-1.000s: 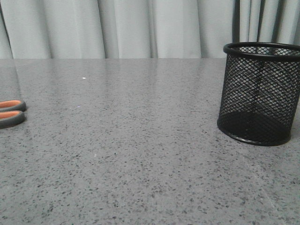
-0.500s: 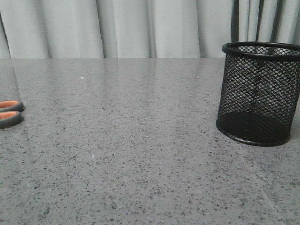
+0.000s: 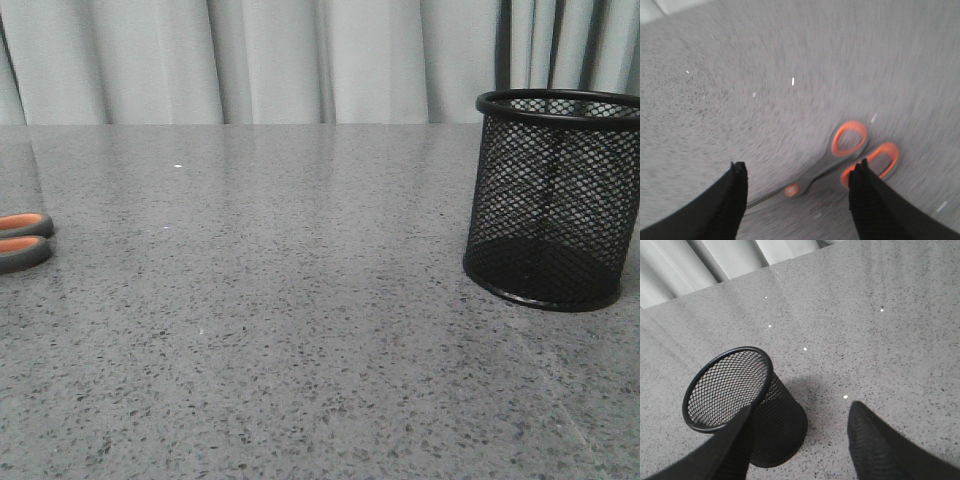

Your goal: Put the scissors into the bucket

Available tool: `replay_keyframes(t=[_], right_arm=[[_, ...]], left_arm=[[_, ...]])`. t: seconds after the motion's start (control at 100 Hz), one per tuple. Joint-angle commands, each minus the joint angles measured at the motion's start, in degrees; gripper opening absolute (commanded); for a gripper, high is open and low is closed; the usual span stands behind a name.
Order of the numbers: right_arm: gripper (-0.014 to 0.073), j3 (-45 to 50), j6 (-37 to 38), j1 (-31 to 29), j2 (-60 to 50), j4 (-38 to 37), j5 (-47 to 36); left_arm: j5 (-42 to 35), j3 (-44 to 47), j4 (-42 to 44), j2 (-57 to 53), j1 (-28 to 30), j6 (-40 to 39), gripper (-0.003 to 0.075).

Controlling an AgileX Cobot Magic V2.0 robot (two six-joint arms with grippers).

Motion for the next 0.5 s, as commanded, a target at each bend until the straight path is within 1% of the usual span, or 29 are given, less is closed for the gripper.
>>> replay_keyframes(t=[0.0,0.05,0.06,0.1,0.15,0.21,0.26,0.33,0.39,0.4,0.44,0.49], right_arm=[[0.0375,-2.2,-0.8,0.6,0.9,-0.5,-4.3],[0.0375,-2.2,-0.8,1.1,0.9,-0.5,-5.0],[0.0375,-2.2,-0.8,1.2,0.9,-0.5,-5.4],[0.0375,-2.2,-0.8,1.6,0.9,-0.5,-5.6],[0.0375,-2.2,-0.8,1.9,0.9,-0.5,-5.8],[0.0375,-2.2,-0.8,2.0,0.9,-0.5,-5.7],[0.0375,-2.2,-0.8,2.0,0.9,-0.5,-5.6],[0.0375,-2.2,-0.9,2.2,0.9,-0.6,-5.6],[0.0375,-2.2,-0.9,2.6,0.9,-0.6,-5.6],[0.0375,-2.2,-0.9,2.7,0.9,-0.6,-5.5],[0.0375,-2.2,-0.9,3.0,0.9,-0.7,-5.5],[0.0375,-2.2,-0.9,3.3,0.9,-1.1,-5.5]], left_arm=[[5.3,-6.4,10.2,6.3,-4.1,6.8,0.0419],[8.2,-8.1,16.9,9.8,-7.5,11.9,0.0419],[8.8,-8.4,19.6,10.7,-8.3,13.4,0.0419],[10.1,-9.3,22.7,13.2,-10.0,17.1,0.0418],[10.7,-10.3,24.2,15.7,-11.0,19.3,0.0413],[11.7,-11.5,23.6,19.3,-11.1,24.6,0.0383],[13.6,-12.2,22.5,21.5,-11.1,30.8,0.0356],[14.8,-13.0,20.3,24.0,-10.9,36.1,0.0330],[14.8,-13.5,16.7,25.3,-9.9,39.8,0.0326],[14.8,-13.6,15.7,25.6,-9.6,41.7,0.0326],[14.9,-13.8,13.4,26.4,-8.6,44.4,0.0326],[14.9,-14.2,11.6,27.2,-7.4,46.4,0.0327]])
